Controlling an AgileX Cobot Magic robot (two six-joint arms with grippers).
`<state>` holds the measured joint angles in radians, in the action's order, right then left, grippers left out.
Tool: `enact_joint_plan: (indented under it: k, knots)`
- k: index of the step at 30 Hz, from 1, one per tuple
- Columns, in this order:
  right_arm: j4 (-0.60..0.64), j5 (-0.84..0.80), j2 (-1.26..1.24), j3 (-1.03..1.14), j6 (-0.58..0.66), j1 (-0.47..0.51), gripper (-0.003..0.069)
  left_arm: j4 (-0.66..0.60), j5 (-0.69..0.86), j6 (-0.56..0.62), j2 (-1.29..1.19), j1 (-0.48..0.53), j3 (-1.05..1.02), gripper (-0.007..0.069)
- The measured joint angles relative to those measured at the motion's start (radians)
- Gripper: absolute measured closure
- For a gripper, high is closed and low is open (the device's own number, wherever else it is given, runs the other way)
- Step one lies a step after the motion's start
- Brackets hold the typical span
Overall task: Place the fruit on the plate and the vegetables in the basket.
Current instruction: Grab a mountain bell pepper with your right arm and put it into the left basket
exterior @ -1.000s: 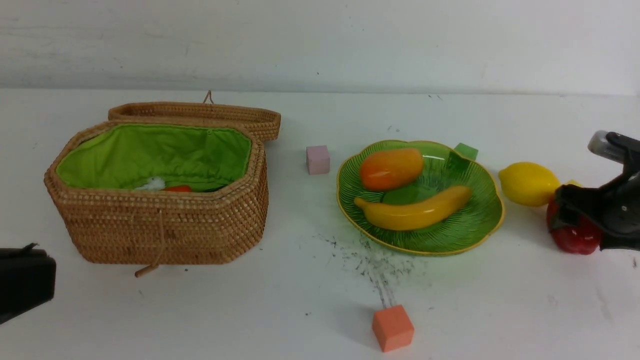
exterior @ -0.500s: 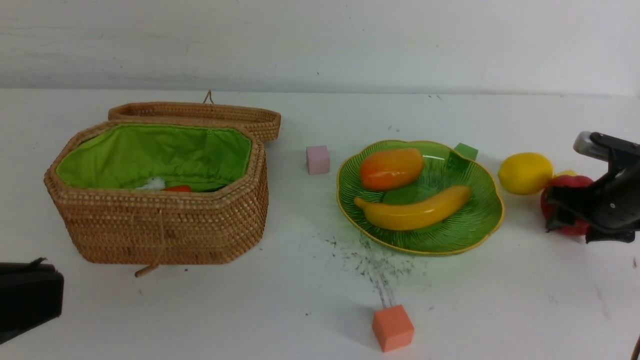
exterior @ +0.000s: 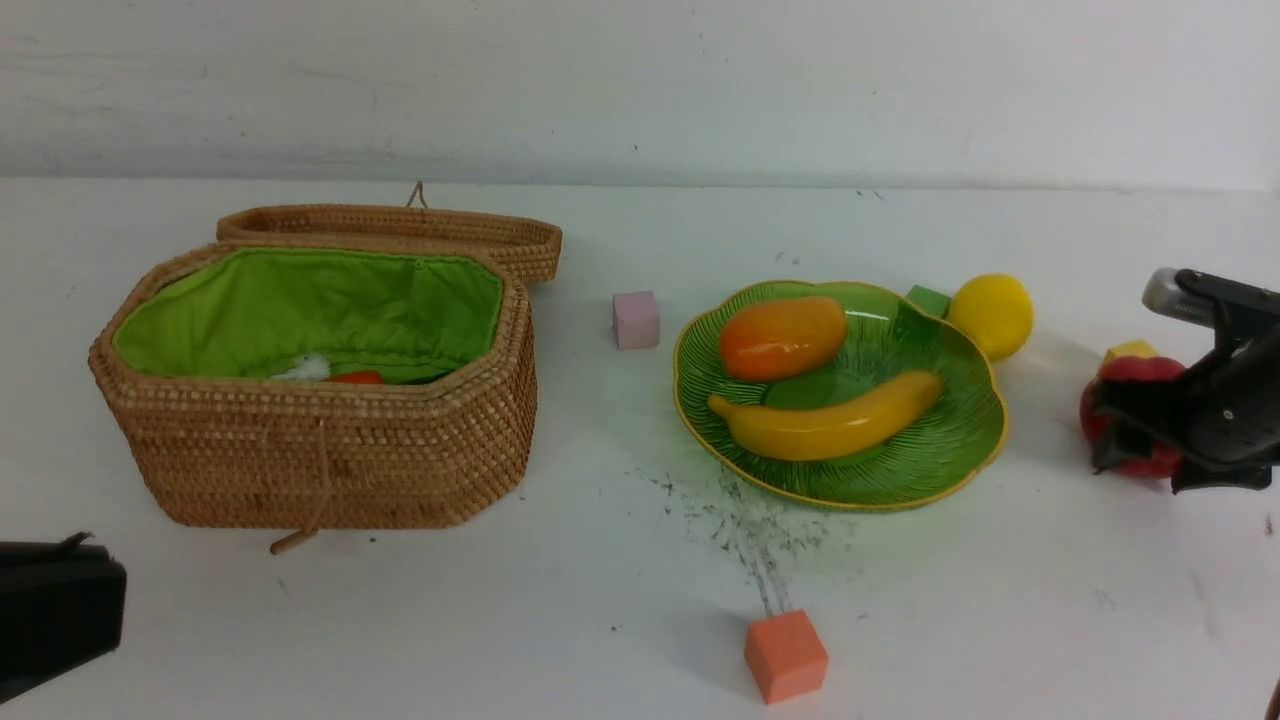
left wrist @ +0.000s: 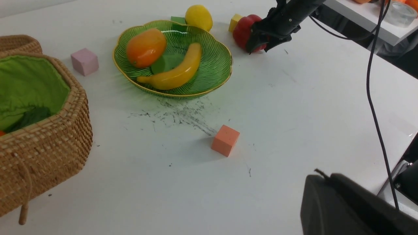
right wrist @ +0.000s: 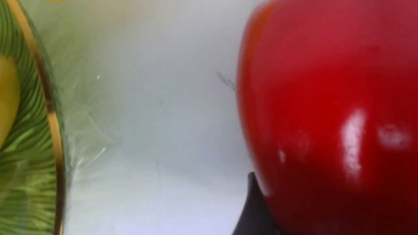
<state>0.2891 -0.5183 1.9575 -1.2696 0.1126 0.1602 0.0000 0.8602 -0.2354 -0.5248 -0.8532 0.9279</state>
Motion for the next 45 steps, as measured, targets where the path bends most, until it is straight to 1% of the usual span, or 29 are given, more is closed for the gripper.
enact_joint_plan:
  k: [5,15,19,21,22,23,24,25,28,31,33,36,39,40,41,45]
  knots:
    - [0.0,-0.088,-0.055,0.0,0.008,0.0,0.0164,0.0,0.0,0.0,0.0,0.0,0.0,0.062]
    - [0.0,-0.31,-0.265,0.0,0.009,0.0,0.0164,0.0,0.0,0.0,0.0,0.0,0.0,0.062]
    - [0.0,-0.377,-0.319,0.0,0.009,-0.016,0.0164,0.013,0.0,0.0,0.0,0.0,0.0,0.062]
    - [-0.002,-0.398,-0.365,0.0,0.009,-0.073,0.0164,0.067,0.0,-0.018,0.0,0.0,0.0,0.062]
    - [-0.002,-0.398,-0.377,-0.001,0.009,-0.088,0.0164,0.074,0.0,-0.022,0.0,0.0,0.0,0.062]
    - [-0.002,-0.396,-0.392,-0.006,0.014,-0.121,0.0164,0.117,0.0,-0.047,0.0,0.0,0.0,0.062]
    - [0.008,-0.39,-0.413,-0.029,0.03,-0.21,0.0164,0.21,0.0,-0.109,-0.001,0.0,0.0,0.062]
    - [0.015,-0.386,-0.417,-0.043,0.042,-0.243,0.0164,0.25,0.001,-0.148,-0.001,0.0,0.0,0.062]
    - [0.066,-0.329,-0.41,-0.154,0.086,-0.429,0.0164,0.47,0.02,-0.32,-0.001,0.0,0.0,0.062]
    - [0.099,-0.251,-0.36,-0.27,0.133,-0.585,0.0164,0.619,0.073,-0.466,-0.001,0.0,0.0,0.0618]
    - [0.11,-0.209,-0.303,-0.352,0.159,-0.68,0.0164,0.672,0.108,-0.515,-0.001,0.0,0.0,0.0618]
    - [0.123,-0.154,-0.173,-0.486,0.205,-0.782,0.0164,0.706,0.154,-0.542,-0.001,0.0,0.0,0.0618]
    - [0.126,-0.125,-0.042,-0.62,0.224,-0.843,0.0164,0.704,0.175,-0.547,-0.001,0.0,0.0,0.0618]
    - [0.126,-0.119,-0.022,-0.638,0.225,-0.848,0.0164,0.705,0.175,-0.547,-0.001,0.0,0.0,0.0618]
    - [0.126,-0.098,0.056,-0.708,0.232,-0.864,0.0164,0.7,0.176,-0.547,-0.001,0.0,0.0,0.0618]
    - [0.125,-0.064,0.207,-0.836,0.295,-0.886,0.0164,0.676,0.172,-0.547,-0.001,0.0,0.0,0.0618]
